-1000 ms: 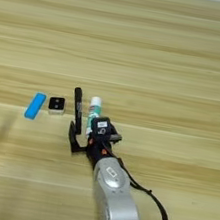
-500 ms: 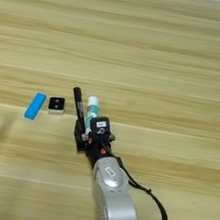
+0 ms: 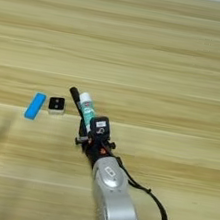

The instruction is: Move the objects on the table

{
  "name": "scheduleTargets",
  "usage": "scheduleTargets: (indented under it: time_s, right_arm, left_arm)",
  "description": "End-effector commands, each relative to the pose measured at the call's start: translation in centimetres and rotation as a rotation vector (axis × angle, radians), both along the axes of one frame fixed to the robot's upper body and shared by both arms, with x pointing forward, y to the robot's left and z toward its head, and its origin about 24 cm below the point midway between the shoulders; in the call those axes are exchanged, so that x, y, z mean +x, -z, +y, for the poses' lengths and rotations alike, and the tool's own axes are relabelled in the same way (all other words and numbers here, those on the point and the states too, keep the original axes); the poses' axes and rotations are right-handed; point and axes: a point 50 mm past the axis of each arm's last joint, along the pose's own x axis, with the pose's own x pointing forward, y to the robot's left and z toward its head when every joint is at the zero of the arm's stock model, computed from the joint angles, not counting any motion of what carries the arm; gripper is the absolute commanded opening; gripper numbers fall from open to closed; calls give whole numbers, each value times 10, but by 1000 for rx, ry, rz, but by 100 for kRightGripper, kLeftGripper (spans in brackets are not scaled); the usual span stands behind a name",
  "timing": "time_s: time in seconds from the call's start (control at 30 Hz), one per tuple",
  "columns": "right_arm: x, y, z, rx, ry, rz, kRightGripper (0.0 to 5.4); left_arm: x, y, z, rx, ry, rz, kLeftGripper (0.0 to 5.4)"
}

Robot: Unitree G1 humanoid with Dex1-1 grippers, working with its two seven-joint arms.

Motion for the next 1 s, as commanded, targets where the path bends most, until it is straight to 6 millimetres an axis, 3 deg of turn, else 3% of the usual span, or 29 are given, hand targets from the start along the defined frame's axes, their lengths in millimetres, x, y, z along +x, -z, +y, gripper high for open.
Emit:
scheduleTargets:
  time_s: [0.03, 0.53, 1.0]
  right_arm:
    - [-6, 11, -2, -8, 9, 65, 164]
    - [-6, 12, -2, -6, 1, 62, 164]
    - [-7, -8, -1, 16, -24, -54, 164]
  left_arm:
    - [0, -3, -1, 11, 11, -13, 540]
    - [0, -2, -1, 9, 11, -13, 540]
    - [0, -1, -2, 8, 13, -9, 540]
